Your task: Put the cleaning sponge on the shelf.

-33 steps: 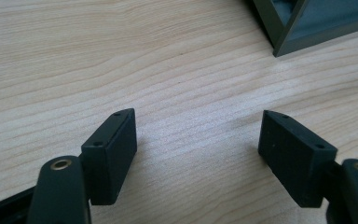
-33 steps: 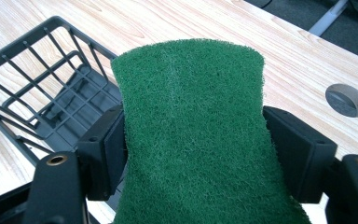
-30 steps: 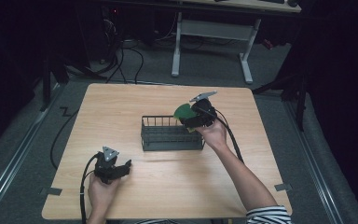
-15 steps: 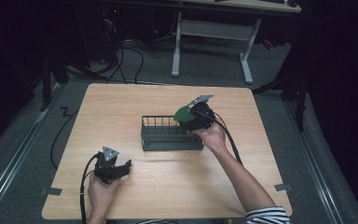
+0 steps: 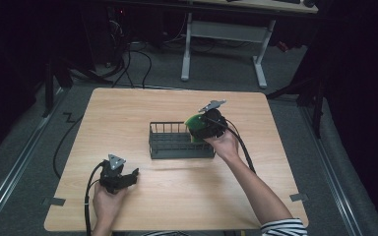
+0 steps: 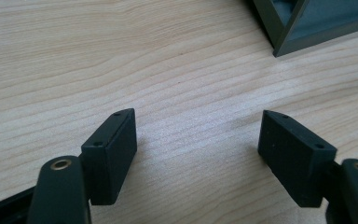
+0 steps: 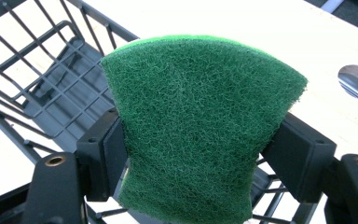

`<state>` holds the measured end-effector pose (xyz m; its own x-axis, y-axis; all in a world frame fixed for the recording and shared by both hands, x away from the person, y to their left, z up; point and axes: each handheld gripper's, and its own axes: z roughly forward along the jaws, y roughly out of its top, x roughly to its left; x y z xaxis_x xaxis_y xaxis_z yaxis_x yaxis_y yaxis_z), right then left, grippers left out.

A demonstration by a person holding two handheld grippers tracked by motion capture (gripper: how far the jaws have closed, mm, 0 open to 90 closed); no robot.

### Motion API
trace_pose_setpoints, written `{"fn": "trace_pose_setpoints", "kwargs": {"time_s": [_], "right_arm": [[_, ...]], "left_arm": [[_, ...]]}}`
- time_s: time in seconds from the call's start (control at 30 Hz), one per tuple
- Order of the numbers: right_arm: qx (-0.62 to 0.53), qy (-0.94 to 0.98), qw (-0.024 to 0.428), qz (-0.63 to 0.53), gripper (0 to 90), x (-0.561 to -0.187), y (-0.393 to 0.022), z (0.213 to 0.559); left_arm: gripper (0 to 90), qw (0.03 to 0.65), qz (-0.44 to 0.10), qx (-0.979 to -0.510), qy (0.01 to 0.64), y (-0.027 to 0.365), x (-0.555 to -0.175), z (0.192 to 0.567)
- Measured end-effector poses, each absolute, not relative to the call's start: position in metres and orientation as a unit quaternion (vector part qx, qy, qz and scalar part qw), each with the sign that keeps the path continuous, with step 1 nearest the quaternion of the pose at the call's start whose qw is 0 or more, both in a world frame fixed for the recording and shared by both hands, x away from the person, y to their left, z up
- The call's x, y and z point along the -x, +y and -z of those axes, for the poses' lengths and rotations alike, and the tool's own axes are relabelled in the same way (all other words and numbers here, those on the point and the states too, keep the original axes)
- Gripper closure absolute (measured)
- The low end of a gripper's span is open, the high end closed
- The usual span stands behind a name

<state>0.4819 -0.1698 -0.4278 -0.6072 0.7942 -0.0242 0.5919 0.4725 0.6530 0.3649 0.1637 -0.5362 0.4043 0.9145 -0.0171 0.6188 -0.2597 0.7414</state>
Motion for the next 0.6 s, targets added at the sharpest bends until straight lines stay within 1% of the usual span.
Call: {"fn": "trace_pose_setpoints", "kwargs": {"time_s": [0.2,0.37,0.6], "right_arm": [[-0.407,0.848,0.159,-0.3,26.4,-0.481,-0.1686,0.4323],[-0.409,0.848,0.15,-0.303,21.7,-0.4812,-0.1688,0.4328],[-0.409,0.839,0.152,-0.326,20.0,-0.4761,-0.1767,0.4281]], "left_arm": [[28.6,0.344,-0.215,-0.764,0.502,0.1637,-0.3649,0.5362],[28.6,0.345,-0.215,-0.764,0.502,0.1636,-0.3649,0.5363],[28.5,0.344,-0.215,-0.764,0.502,0.1636,-0.3649,0.5363]]}}
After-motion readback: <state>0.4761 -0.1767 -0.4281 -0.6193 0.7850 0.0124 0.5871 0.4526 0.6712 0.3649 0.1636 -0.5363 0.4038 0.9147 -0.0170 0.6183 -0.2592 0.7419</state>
